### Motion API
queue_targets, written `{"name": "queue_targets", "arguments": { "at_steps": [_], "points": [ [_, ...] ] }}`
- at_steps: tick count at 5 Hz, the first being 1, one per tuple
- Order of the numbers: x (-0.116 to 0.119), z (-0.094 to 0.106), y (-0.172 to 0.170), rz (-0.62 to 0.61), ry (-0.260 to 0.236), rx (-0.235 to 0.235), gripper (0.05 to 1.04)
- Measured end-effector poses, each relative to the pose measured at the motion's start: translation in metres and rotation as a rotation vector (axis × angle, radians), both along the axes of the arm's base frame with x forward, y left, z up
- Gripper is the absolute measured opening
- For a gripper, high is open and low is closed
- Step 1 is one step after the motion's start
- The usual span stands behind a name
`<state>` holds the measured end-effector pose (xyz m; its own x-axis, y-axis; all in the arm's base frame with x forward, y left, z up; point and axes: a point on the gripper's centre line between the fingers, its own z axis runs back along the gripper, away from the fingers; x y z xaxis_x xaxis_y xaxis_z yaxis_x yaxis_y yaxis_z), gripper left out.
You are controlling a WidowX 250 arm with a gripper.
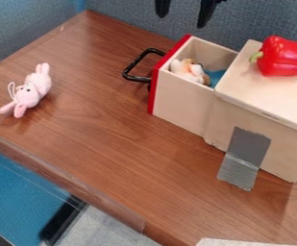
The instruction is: Close the drawer
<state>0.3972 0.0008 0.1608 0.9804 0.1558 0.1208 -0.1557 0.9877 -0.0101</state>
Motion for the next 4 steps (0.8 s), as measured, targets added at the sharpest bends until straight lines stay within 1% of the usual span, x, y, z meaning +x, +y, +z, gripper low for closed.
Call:
{"name": "queue_targets", "arguments": {
  "at_steps": [1, 2, 3, 4],
  "points": [
    [-0.001, -0.014, 0.0, 0.0, 0.041, 0.0, 1.001],
    [-0.008, -0.027, 0.024, 0.054, 0.078, -0.006, 1.001],
    [-0.015, -0.035, 0.054, 0.114, 0.095, -0.012, 1.001],
    [-0.021, -0.05, 0.066, 0.117, 0.1, -0.009, 1.001]
  ]
}}
